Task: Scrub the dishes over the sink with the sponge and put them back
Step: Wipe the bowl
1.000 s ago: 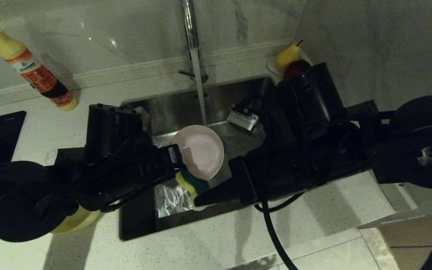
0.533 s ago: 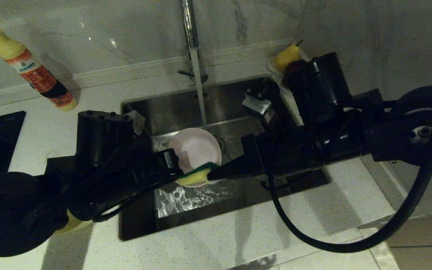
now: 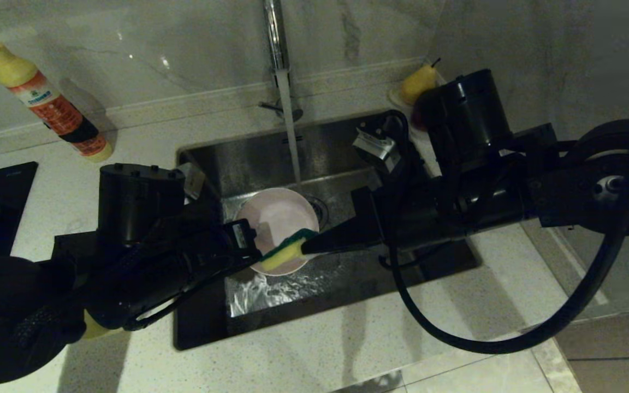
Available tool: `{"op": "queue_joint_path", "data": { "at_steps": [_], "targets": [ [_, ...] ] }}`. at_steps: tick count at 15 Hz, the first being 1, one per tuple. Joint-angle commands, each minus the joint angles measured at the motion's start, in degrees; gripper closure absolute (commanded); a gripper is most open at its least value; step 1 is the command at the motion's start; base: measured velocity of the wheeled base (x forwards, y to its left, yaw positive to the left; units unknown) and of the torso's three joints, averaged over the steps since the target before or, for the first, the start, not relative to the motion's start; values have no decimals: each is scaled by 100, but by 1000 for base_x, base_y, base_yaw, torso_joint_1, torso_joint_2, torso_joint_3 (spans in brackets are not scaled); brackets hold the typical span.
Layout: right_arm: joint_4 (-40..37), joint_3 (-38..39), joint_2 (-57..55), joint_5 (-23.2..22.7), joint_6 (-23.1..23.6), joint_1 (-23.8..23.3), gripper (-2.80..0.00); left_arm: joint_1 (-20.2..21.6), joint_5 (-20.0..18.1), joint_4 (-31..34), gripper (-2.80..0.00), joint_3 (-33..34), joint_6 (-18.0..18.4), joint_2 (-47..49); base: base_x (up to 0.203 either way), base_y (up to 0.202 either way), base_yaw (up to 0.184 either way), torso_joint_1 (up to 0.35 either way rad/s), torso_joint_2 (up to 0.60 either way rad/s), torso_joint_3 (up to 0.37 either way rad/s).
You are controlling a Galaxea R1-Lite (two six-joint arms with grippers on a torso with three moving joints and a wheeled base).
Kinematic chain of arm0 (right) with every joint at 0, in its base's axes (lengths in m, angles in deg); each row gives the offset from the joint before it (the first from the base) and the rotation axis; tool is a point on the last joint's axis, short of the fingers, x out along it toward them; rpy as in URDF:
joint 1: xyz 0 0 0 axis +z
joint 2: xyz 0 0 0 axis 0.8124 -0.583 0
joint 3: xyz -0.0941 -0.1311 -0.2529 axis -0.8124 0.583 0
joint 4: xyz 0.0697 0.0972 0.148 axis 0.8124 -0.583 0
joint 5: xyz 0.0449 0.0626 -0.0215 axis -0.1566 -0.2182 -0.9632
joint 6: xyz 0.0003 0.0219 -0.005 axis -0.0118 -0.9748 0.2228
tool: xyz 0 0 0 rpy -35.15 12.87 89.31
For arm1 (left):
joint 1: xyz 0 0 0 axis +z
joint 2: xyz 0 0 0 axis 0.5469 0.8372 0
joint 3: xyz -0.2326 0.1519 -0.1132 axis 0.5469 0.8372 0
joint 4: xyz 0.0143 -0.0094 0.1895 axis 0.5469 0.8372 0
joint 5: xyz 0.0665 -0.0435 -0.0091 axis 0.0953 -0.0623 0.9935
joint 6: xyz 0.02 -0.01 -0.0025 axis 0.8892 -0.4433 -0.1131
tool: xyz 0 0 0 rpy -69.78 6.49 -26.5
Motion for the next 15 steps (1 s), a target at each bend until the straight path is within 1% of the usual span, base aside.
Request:
{"op": "queue_joint_path", "data": {
  "at_steps": [1,3,6,9,11,12,14,15],
  "targets": [
    [-17,133,49,-21,-13,4,0,1,24,-96,0,-55,-28,-33,0,0,0,0,0,0],
    [-17,171,59,-21,-9,4,0,1,37,-364,0,-15,-27,-89,0,0,0,0,0,0],
    [-6,90,-15,-12,-5,4,0,-32,21,-376,0,13,50,-158,0,0,0,0,0,0],
    [-8,-148,-121,-4,-27,4,0,-188,36,-375,0,92,94,-150,0,0,0,0,0,0],
    [-9,-262,-181,5,-34,4,0,-354,82,-417,0,289,172,-141,0,0,0,0,0,0],
    [-7,-336,-254,5,-28,4,0,-460,97,-562,0,439,312,-142,0,0,0,0,0,0],
    [-9,-434,-368,13,-27,4,0,-549,120,-1303,0,803,795,-94,0,0,0,0,0,0],
    [-13,-483,-431,15,-35,-3,0,-556,178,-1656,0,942,962,-19,0,0,0,0,0,0]
  ]
}}
